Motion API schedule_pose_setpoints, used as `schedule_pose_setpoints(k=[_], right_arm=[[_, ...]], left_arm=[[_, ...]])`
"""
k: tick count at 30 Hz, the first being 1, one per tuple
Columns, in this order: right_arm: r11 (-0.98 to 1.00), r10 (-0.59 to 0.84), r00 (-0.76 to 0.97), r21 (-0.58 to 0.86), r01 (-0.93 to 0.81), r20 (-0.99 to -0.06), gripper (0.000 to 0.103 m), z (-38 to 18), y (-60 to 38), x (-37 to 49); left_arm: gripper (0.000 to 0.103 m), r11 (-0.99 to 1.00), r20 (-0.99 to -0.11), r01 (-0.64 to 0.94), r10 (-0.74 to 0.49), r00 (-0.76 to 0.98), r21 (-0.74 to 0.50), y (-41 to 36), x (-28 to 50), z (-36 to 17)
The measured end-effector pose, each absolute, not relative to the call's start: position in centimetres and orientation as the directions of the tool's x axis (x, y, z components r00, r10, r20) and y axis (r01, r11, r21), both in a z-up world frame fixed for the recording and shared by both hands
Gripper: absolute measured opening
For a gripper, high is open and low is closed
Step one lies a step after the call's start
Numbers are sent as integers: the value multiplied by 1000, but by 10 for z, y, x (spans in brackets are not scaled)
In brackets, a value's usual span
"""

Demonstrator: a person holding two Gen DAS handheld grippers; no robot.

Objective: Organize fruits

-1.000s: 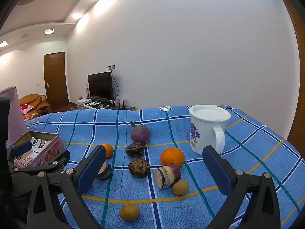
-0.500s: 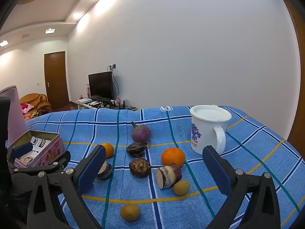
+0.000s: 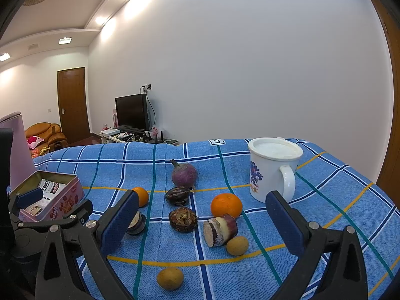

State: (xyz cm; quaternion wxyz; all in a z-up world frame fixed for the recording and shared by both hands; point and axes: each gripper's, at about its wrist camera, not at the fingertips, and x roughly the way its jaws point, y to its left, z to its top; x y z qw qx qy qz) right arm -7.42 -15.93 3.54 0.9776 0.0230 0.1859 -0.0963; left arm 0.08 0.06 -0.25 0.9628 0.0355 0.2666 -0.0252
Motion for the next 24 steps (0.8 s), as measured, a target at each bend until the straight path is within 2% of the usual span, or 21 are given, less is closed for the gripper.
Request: schedule_pose_setpoints(k=[24], right_arm=[[980, -179, 912, 10, 197, -370, 102, 35, -160, -74]], left_arm=[[103, 996, -518, 68, -32, 854, 52, 1, 1, -3]])
